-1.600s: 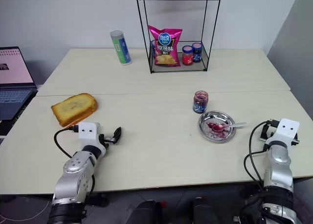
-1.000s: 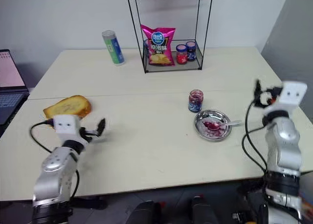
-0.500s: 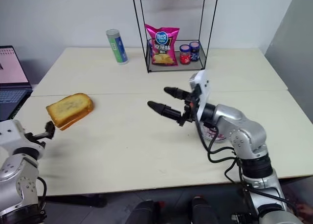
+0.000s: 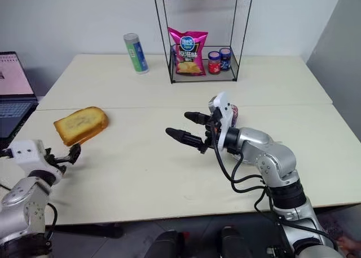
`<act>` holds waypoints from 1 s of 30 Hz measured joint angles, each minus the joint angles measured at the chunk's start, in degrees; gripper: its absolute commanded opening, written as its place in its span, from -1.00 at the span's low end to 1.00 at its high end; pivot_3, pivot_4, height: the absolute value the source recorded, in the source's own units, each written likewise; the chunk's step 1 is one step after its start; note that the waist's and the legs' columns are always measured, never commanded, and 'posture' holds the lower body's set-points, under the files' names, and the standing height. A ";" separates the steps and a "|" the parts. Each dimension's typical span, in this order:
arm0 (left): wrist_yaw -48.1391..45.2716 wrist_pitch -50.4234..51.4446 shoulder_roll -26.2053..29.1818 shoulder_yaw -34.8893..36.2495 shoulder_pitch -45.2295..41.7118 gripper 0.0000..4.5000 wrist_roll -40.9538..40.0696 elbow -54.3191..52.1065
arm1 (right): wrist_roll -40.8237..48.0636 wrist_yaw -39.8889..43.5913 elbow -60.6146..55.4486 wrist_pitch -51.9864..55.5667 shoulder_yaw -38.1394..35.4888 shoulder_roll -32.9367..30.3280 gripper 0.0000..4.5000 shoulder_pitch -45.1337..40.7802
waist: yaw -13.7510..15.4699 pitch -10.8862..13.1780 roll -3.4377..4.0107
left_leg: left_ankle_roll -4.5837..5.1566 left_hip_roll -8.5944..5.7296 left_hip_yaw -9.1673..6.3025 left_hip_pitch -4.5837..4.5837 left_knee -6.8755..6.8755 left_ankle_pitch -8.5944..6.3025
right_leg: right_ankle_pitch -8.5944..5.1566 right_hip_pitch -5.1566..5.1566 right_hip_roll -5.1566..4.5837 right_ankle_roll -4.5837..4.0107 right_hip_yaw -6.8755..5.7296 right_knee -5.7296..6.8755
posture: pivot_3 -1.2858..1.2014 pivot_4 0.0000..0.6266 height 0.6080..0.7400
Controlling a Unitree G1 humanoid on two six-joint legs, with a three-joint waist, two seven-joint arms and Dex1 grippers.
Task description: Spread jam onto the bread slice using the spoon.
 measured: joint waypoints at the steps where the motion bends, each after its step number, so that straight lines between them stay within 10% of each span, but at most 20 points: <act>1: -0.42 -0.88 0.82 -1.26 -1.90 1.00 0.95 2.35 | 0.00 0.03 -0.81 0.43 0.14 0.24 1.00 0.03 | -0.03 -0.01 -0.01 | 0.00 0.02 0.00 0.00 0.01 0.00 | -0.01 0.00 0.02 0.01 0.00 -0.01 | 0.03 -0.52 1.00; 30: 3.71 -3.26 0.25 0.02 -7.38 1.00 0.02 8.87 | -1.62 -1.51 -0.76 0.63 -2.57 0.46 1.00 -0.35 | -0.11 0.00 -0.04 | -0.06 0.03 0.04 -0.02 -0.01 -0.03 | 0.23 -0.02 0.02 -0.05 0.03 -0.05 | 0.03 -0.52 1.00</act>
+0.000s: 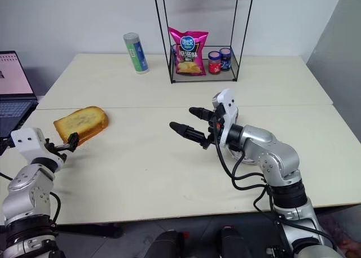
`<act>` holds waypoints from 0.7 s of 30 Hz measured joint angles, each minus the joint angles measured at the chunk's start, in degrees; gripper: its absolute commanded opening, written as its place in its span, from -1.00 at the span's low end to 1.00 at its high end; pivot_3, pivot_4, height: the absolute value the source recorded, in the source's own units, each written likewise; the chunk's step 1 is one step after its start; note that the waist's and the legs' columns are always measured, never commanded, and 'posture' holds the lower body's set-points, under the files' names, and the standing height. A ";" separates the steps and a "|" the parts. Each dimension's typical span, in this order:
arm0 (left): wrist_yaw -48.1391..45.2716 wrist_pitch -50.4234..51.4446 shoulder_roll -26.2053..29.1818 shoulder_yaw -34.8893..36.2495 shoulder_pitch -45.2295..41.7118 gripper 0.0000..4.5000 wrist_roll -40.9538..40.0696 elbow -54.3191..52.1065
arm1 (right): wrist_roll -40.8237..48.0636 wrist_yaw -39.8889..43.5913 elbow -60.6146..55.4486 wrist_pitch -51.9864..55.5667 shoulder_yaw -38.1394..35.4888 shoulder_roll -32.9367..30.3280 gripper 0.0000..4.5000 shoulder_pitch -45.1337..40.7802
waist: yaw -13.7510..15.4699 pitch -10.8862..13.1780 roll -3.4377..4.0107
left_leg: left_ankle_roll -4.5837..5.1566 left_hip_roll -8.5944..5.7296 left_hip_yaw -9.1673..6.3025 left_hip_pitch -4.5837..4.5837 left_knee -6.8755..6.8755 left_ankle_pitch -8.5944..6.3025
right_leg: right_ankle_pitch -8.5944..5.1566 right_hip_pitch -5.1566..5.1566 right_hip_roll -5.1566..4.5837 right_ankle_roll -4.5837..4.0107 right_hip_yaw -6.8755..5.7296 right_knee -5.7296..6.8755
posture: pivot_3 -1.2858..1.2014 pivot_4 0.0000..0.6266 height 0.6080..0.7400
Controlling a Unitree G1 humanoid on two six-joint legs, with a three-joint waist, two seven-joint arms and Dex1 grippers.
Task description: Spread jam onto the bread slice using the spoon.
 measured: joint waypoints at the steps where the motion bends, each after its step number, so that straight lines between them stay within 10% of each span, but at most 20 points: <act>1: -0.21 0.00 0.00 -0.42 -0.46 1.00 0.01 0.95 | 0.00 0.00 0.00 0.01 0.00 0.01 1.00 0.01 | 0.00 0.00 0.00 | 0.00 0.01 -0.01 0.00 0.00 0.00 | 0.00 0.00 0.00 0.00 -0.01 0.00 | 0.03 -0.52 1.00; 12: -2.17 -3.78 0.58 -1.25 -6.99 1.00 0.22 13.89 | 0.36 -1.27 -0.01 1.16 -2.39 0.01 1.00 0.15 | -0.08 0.00 -0.01 | 0.00 0.02 0.00 -0.01 -0.01 0.00 | 0.00 -0.01 0.03 0.01 -0.02 0.00 | 0.03 -0.52 1.00; 21: -3.49 -5.42 1.54 -1.23 -8.20 0.16 -0.24 16.49 | 0.36 -2.31 -0.01 1.51 -3.47 0.19 1.00 0.14 | -0.08 0.00 -0.01 | 0.00 0.02 -0.01 -0.01 -0.01 0.00 | 0.01 -0.01 0.03 0.01 -0.03 0.01 | 0.03 -0.52 1.00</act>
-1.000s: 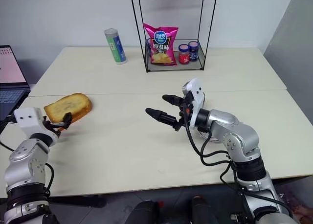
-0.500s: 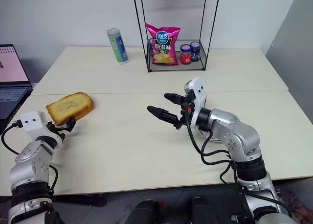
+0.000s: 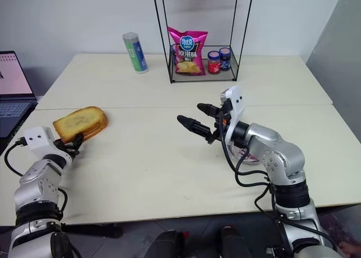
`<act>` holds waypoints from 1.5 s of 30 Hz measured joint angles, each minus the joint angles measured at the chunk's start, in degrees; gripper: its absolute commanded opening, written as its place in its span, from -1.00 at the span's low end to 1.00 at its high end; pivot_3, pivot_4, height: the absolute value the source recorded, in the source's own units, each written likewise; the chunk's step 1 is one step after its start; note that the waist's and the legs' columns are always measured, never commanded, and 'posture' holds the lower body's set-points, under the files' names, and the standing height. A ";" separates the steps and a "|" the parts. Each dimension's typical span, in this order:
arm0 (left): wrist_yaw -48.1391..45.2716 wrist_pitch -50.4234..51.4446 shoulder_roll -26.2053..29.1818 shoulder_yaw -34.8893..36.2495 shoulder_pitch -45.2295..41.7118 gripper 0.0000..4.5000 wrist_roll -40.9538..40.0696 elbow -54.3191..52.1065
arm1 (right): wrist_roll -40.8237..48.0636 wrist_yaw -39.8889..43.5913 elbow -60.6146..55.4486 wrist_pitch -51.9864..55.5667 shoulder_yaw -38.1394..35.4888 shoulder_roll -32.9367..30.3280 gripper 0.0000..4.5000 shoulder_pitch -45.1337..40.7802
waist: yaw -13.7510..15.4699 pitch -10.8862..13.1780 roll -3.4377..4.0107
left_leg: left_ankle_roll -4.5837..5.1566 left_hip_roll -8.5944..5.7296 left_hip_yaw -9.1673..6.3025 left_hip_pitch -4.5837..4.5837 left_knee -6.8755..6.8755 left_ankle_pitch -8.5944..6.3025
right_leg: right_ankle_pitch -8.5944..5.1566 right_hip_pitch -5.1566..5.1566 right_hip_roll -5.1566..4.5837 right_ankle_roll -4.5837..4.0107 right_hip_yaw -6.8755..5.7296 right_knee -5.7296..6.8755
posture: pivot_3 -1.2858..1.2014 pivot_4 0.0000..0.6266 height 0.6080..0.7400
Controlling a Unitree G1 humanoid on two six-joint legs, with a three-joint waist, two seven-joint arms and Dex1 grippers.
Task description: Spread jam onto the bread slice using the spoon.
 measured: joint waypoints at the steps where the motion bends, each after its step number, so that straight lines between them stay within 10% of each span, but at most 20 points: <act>1: -0.04 -0.15 0.06 0.00 -0.13 0.07 0.00 0.14 | -0.02 0.00 0.00 0.00 0.00 0.00 1.00 0.00 | 0.00 0.00 0.00 | 0.00 0.00 0.00 0.00 0.00 0.00 | 0.00 0.00 0.00 0.00 0.01 0.00 | 0.03 -0.52 1.00; 15: -0.42 -1.06 0.63 0.00 -0.75 -0.95 -0.24 1.36 | -0.71 0.35 0.54 -0.62 -0.12 0.02 1.00 -0.11 | -0.03 0.00 0.00 | 0.00 0.01 0.00 0.00 -0.01 0.00 | 0.00 0.00 0.00 0.00 0.01 0.00 | 0.03 -0.52 1.00; 33: -14.32 24.74 2.02 -17.96 11.73 -0.95 -13.91 -48.87 | 4.81 4.17 -5.13 4.62 -4.38 -9.84 1.00 3.19 | 0.04 0.06 0.05 | -0.13 -0.07 -0.05 -0.20 -0.01 -0.08 | -0.17 -0.07 -0.06 0.00 0.02 -0.10 | 0.03 -0.52 1.00; 45: -18.44 17.97 1.12 -33.72 7.37 -0.95 0.23 -40.73 | 13.04 2.76 -17.33 11.44 -6.65 -16.26 1.00 13.51 | -0.07 0.09 0.08 | -0.11 0.05 -0.06 -0.10 0.00 -0.08 | -0.40 -0.04 0.24 0.05 0.09 -0.04 | 0.03 -0.52 1.00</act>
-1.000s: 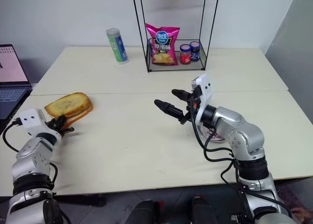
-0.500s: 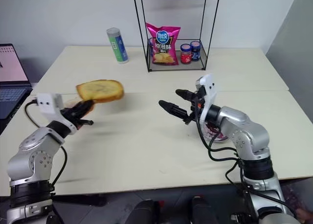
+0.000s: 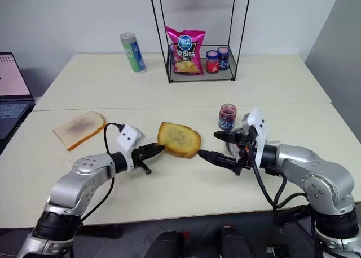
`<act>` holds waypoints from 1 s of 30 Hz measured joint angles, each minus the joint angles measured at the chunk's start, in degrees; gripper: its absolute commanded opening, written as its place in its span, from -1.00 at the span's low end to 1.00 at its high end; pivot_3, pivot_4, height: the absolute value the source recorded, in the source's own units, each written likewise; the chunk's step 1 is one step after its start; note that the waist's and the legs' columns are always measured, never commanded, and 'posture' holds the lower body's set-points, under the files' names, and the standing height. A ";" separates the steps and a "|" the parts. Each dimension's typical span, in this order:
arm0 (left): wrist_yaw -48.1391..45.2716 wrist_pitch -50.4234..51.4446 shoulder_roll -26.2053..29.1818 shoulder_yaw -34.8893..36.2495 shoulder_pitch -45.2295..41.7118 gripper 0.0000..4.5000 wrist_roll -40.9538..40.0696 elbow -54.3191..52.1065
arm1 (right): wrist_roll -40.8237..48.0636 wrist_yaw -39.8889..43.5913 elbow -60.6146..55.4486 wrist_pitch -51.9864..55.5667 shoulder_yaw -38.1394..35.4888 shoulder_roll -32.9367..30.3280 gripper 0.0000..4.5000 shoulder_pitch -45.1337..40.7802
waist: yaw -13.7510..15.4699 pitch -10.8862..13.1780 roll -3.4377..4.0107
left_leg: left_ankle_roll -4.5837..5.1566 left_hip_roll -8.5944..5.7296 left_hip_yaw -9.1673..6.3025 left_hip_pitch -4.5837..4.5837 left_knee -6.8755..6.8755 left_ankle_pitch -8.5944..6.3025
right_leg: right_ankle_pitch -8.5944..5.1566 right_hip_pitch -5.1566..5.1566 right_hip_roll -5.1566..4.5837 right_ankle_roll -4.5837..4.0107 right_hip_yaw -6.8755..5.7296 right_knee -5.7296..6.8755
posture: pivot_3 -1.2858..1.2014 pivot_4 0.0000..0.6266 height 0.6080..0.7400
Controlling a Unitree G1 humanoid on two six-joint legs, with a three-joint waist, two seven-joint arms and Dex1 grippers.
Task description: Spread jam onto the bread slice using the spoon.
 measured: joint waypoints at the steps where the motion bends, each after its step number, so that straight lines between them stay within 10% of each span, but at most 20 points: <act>1: -0.11 -0.49 -0.17 -0.28 -0.77 -0.95 0.93 1.42 | 0.02 -0.90 -0.33 -0.01 -0.10 0.44 1.00 0.14 | -0.02 0.00 0.00 | 0.00 0.00 0.02 0.00 0.00 0.00 | 0.05 0.00 0.00 0.09 0.02 -0.04 | 0.03 -0.52 1.00; 20: -9.12 -0.10 3.45 -1.36 4.41 -0.95 2.01 -3.78 | 2.62 -6.99 -0.95 -0.04 -3.81 1.00 1.00 4.27 | 0.02 0.01 0.00 | 0.00 -0.02 -0.06 -0.09 0.01 0.00 | 0.00 -0.05 -0.03 0.06 0.00 -0.04 | 0.03 -0.52 1.00; 30: -9.17 -0.15 2.71 -1.31 4.48 0.13 2.40 -2.47 | 6.11 -7.53 -0.89 0.49 -11.22 -2.53 1.00 11.37 | 0.22 0.01 -0.01 | 0.00 -0.05 -0.03 -0.11 0.06 0.00 | -0.01 -0.03 -0.05 0.05 0.04 -0.05 | 0.03 -0.52 1.00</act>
